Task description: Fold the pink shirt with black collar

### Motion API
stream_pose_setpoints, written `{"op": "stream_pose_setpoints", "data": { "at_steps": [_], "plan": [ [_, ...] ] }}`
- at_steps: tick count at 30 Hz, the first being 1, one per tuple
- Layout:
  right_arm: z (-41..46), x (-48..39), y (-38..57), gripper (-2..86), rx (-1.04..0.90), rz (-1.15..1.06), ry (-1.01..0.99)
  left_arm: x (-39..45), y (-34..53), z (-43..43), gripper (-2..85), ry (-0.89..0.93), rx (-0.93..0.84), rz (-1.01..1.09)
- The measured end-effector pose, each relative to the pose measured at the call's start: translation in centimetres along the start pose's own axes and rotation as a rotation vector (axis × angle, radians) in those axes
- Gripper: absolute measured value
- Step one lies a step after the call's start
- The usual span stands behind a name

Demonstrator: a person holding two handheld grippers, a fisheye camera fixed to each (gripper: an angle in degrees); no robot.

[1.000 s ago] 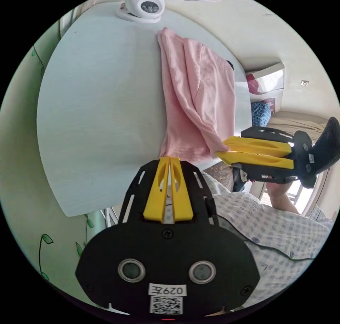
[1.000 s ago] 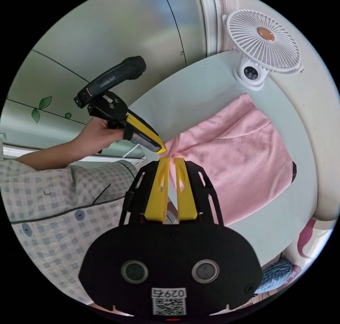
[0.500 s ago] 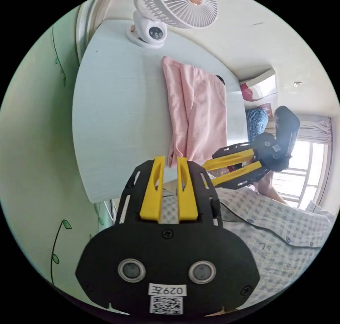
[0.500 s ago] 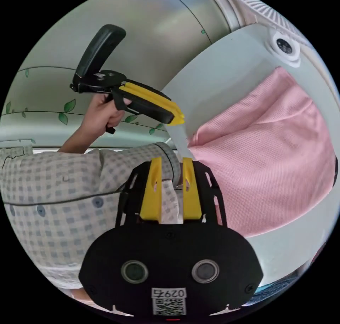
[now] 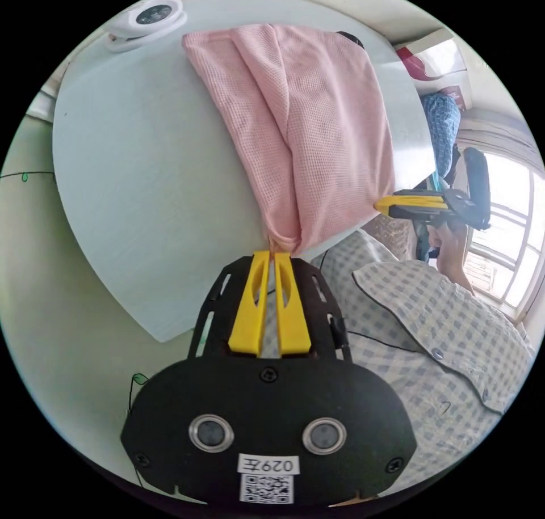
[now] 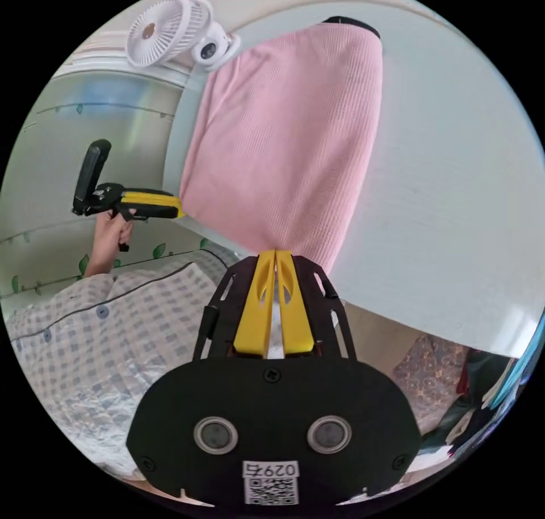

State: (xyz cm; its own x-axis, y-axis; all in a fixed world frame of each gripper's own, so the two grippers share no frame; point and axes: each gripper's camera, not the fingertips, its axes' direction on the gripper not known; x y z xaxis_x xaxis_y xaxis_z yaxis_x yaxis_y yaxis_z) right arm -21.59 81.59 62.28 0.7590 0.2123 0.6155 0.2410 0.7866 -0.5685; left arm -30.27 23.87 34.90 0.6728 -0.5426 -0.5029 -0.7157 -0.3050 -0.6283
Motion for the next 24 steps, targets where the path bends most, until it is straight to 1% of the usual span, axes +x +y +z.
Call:
{"op": "stream_pose_setpoints", "data": {
  "at_steps": [4, 7, 9, 11, 13, 14, 15, 17, 18, 20, 21, 22, 23, 24],
  "plan": [
    [-0.3, 0.6, -0.3, -0.5, -0.043, 0.006, 0.037, 0.9, 0.5, 0.0, -0.9, -0.015, -0.017, 0.032],
    [-1.4, 0.8, -0.3, -0.5, -0.070, 0.001, 0.069, 0.5, 1.3, -0.3, -1.0, 0.007, -0.035, -0.019],
    [-3.5, 0.5, 0.4, -0.5, -0.002, -0.019, 0.051, 0.1, 2.3, -1.6, -1.0, -0.013, 0.015, -0.095],
    [-5.9, 1.1, 1.0, -0.4, 0.074, 0.000, 0.012, 0.4, 3.4, -4.0, -1.0, 0.000, 0.165, -0.147],
    [-6.6, 1.9, 0.7, -0.4, 0.088, 0.023, 0.004, 1.5, 3.2, -5.2, -1.0, 0.040, 0.228, -0.105],
    [-6.5, 2.4, 0.0, -0.4, 0.073, 0.029, -0.002, 2.6, 2.7, -5.6, -1.0, 0.027, 0.224, -0.068],
    [-6.4, 2.5, -0.3, -0.4, 0.064, 0.025, -0.004, 3.1, 2.4, -5.7, -1.0, -0.001, 0.209, -0.054],
    [-5.6, 2.5, -1.8, -0.4, -0.004, 0.016, 0.059, 5.0, 1.8, -6.0, -1.0, -0.200, 0.141, -0.037],
    [-5.2, 2.5, -2.1, -0.4, -0.040, 0.016, 0.102, 5.2, 1.9, -6.2, -1.0, -0.253, 0.137, -0.048],
    [-5.6, 2.1, -2.2, -0.4, -0.074, -0.023, 0.152, 4.7, 3.7, -7.0, -1.0, -0.441, 0.189, -0.173],
    [-5.9, 2.2, -2.1, -0.4, -0.078, -0.018, 0.155, 4.3, 4.2, -7.1, -1.0, -0.460, 0.194, -0.202],
    [-6.4, 2.3, -1.7, -0.4, -0.075, -0.013, 0.160, 3.4, 5.0, -7.1, -1.0, -0.433, 0.203, -0.229],
    [-7.0, 2.4, -1.2, -0.4, -0.069, -0.014, 0.164, 2.6, 5.6, -7.0, -1.0, -0.321, 0.229, -0.211],
    [-7.4, 2.4, -0.9, -0.4, -0.066, -0.014, 0.166, 2.3, 5.7, -7.0, -1.0, -0.250, 0.240, -0.192]
  ]
}}
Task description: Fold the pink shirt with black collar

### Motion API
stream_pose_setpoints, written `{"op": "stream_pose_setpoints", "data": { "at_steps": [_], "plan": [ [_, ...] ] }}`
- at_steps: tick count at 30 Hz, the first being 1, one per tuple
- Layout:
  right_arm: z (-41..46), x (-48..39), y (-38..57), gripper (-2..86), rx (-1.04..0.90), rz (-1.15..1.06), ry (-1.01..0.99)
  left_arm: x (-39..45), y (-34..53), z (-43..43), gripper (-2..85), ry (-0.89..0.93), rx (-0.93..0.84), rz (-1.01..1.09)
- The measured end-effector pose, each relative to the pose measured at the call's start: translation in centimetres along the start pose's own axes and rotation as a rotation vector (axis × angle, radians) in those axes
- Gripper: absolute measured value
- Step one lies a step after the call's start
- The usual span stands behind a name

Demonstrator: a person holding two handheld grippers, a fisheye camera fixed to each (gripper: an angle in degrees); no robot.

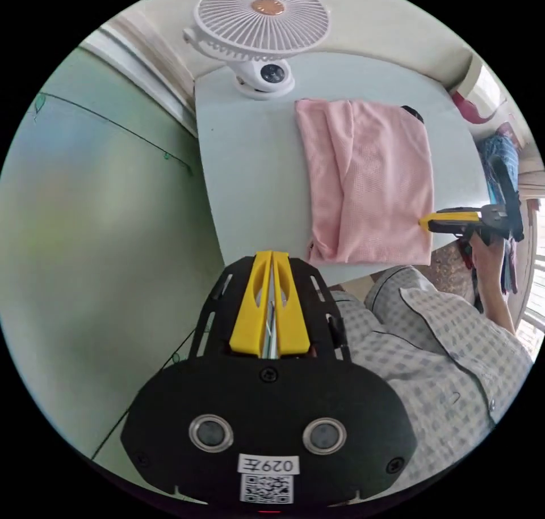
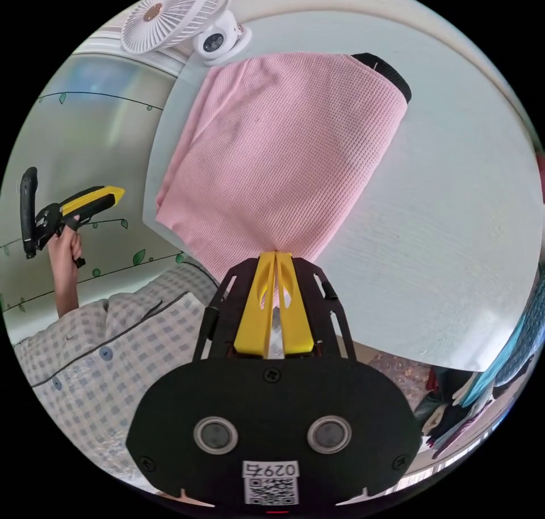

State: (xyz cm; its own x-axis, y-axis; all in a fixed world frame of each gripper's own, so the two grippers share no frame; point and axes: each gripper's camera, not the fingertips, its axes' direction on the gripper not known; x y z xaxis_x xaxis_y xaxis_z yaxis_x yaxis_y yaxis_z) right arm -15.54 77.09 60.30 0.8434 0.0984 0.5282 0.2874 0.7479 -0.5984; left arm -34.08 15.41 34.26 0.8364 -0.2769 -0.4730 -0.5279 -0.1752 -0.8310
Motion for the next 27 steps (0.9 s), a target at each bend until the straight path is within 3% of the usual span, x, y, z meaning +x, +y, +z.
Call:
{"op": "stream_pose_setpoints", "data": {
  "at_steps": [2, 4, 6, 9, 13, 17, 23, 27],
  "plan": [
    [-1.6, -0.2, 1.2, -0.4, 0.019, -0.025, 0.006, 0.1, 0.1, 0.2, -1.0, 0.247, 0.046, 0.059],
    [-2.8, -0.4, 2.0, -0.4, 0.039, -0.044, -0.010, 1.7, -0.3, 0.4, -1.0, 0.299, 0.092, 0.112],
    [-2.8, -0.3, 2.2, -0.4, -0.014, -0.044, -0.005, 3.9, -1.4, 1.8, -1.0, 0.269, 0.080, 0.185],
    [-4.5, 0.2, 3.2, -0.4, -0.041, -0.085, 0.023, 6.3, -3.1, 6.4, -1.0, 0.102, -0.125, 0.254],
    [-9.9, 3.7, 8.4, -0.1, 0.047, 0.007, 0.018, 4.1, -2.6, 7.9, -1.0, 0.231, -0.065, 0.194],
    [-14.4, 9.9, 16.4, 0.9, 0.152, 0.149, -0.282, 2.9, -3.1, 9.4, -1.0, 0.336, -0.083, 0.151],
    [-15.7, 16.3, 22.4, 13.4, 0.144, 0.387, -0.634, 4.8, -2.7, 10.4, -0.7, 0.217, -0.047, 0.189],
    [-18.0, 17.6, 22.7, 10.9, 0.126, 0.436, -0.757, 5.9, -1.6, 10.9, 0.8, 0.143, 0.019, 0.253]
  ]
}}
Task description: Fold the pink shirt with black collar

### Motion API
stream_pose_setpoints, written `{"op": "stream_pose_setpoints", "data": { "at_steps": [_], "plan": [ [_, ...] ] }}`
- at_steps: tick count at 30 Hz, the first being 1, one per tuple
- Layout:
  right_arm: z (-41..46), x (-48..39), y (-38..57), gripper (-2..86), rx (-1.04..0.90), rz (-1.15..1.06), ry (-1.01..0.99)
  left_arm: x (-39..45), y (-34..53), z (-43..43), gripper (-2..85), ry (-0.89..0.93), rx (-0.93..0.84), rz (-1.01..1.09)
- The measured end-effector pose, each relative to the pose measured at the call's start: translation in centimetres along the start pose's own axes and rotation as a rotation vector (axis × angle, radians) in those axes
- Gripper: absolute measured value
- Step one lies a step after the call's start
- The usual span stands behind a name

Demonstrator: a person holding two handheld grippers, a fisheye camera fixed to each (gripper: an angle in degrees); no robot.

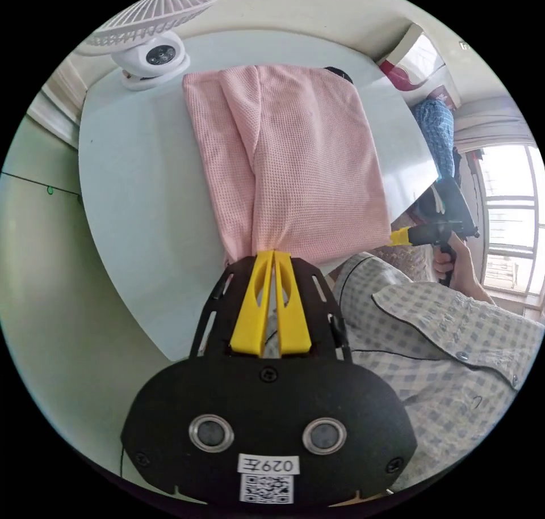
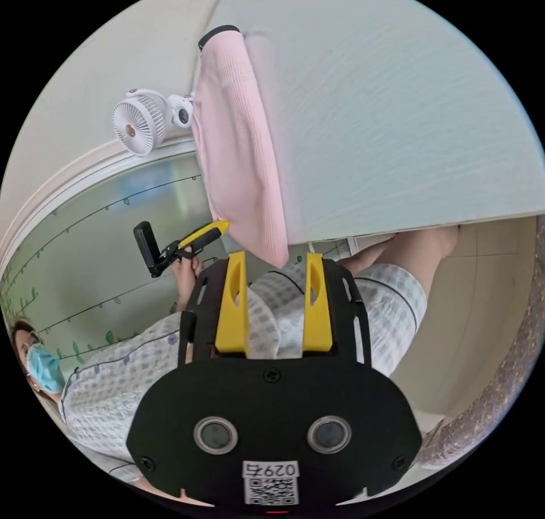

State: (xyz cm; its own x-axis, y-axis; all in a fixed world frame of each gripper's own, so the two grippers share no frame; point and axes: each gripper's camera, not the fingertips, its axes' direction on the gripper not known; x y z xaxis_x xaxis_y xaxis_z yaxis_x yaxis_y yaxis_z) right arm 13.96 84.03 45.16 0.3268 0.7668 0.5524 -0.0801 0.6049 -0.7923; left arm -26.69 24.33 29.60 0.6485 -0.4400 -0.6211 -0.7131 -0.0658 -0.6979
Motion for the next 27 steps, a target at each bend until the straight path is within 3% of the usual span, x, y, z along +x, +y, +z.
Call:
{"op": "stream_pose_setpoints", "data": {
  "at_steps": [4, 7, 10, 24, 26, 27],
  "plan": [
    [-3.4, -3.4, 2.1, 3.0, -0.046, 0.011, 0.013, 0.7, 2.2, 0.6, 13.6, 0.076, 0.011, -0.061],
    [-6.9, -6.1, 5.1, 1.6, -0.043, -0.007, -0.022, 0.5, 4.5, 1.1, 16.5, 0.035, -0.018, -0.168],
    [-10.5, -7.9, 8.1, 1.0, -0.059, 0.004, -0.044, -0.7, 6.5, 2.2, 17.4, 0.106, -0.043, -0.283],
    [-29.3, -19.8, 22.4, 0.7, -0.256, -0.034, -0.089, -2.5, 7.5, 13.3, 16.6, 0.744, 0.133, -0.634],
    [-33.6, -22.6, 25.0, 0.6, -0.252, -0.075, -0.123, -0.8, 7.3, 14.1, 6.4, 0.751, 0.148, -0.636],
    [-34.8, -23.3, 25.8, 0.6, -0.249, -0.085, -0.129, -0.3, 7.2, 14.2, 5.7, 0.738, 0.132, -0.636]
  ]
}}
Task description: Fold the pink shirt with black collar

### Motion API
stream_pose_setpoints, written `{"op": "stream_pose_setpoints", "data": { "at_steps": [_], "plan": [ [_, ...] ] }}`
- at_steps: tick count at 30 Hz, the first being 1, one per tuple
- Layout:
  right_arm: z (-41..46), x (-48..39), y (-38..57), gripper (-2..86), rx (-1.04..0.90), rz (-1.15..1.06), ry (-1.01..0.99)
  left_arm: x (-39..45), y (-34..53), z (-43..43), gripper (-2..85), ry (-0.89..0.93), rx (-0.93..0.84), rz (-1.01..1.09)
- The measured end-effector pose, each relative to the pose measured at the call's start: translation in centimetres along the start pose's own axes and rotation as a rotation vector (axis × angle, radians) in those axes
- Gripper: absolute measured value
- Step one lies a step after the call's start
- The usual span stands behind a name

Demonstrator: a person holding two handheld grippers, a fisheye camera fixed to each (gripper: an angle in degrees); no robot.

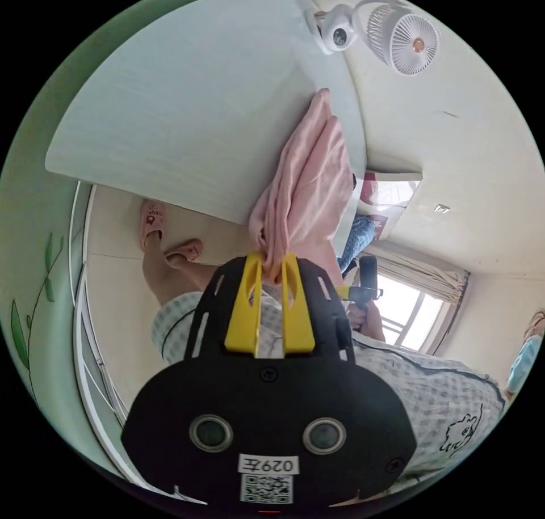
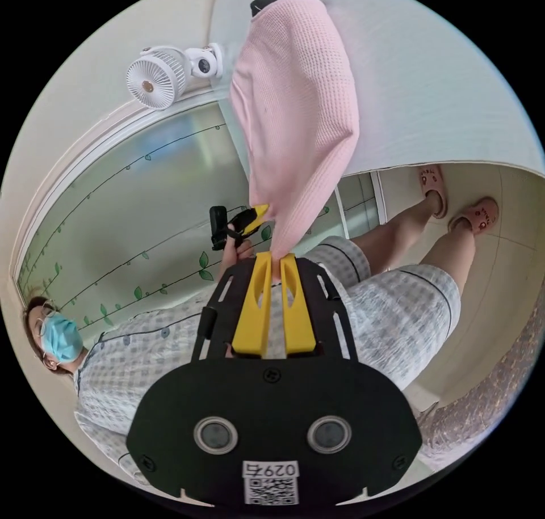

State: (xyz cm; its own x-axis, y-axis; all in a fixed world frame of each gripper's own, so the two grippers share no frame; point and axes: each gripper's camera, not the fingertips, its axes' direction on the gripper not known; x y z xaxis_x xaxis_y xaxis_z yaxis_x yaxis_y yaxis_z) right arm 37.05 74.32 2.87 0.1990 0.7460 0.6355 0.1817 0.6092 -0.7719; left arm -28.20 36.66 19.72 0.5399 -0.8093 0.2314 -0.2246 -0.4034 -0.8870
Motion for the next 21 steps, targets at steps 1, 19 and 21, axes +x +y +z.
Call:
{"op": "stream_pose_setpoints", "data": {
  "at_steps": [1, 19, 21],
  "plan": [
    [-1.9, -1.8, 2.1, 0.6, 0.005, -0.019, -0.007, 0.9, 0.4, 0.9, 5.0, -0.042, -0.036, 0.009],
    [-42.2, -26.5, 50.5, 0.4, 0.571, -0.417, -0.276, 39.0, 6.4, 28.9, 4.3, -0.437, -0.637, 0.915],
    [-46.7, -28.4, 55.7, 0.4, 0.661, -0.409, -0.241, 43.0, 7.2, 33.8, 4.3, -0.447, -0.709, 1.017]
  ]
}}
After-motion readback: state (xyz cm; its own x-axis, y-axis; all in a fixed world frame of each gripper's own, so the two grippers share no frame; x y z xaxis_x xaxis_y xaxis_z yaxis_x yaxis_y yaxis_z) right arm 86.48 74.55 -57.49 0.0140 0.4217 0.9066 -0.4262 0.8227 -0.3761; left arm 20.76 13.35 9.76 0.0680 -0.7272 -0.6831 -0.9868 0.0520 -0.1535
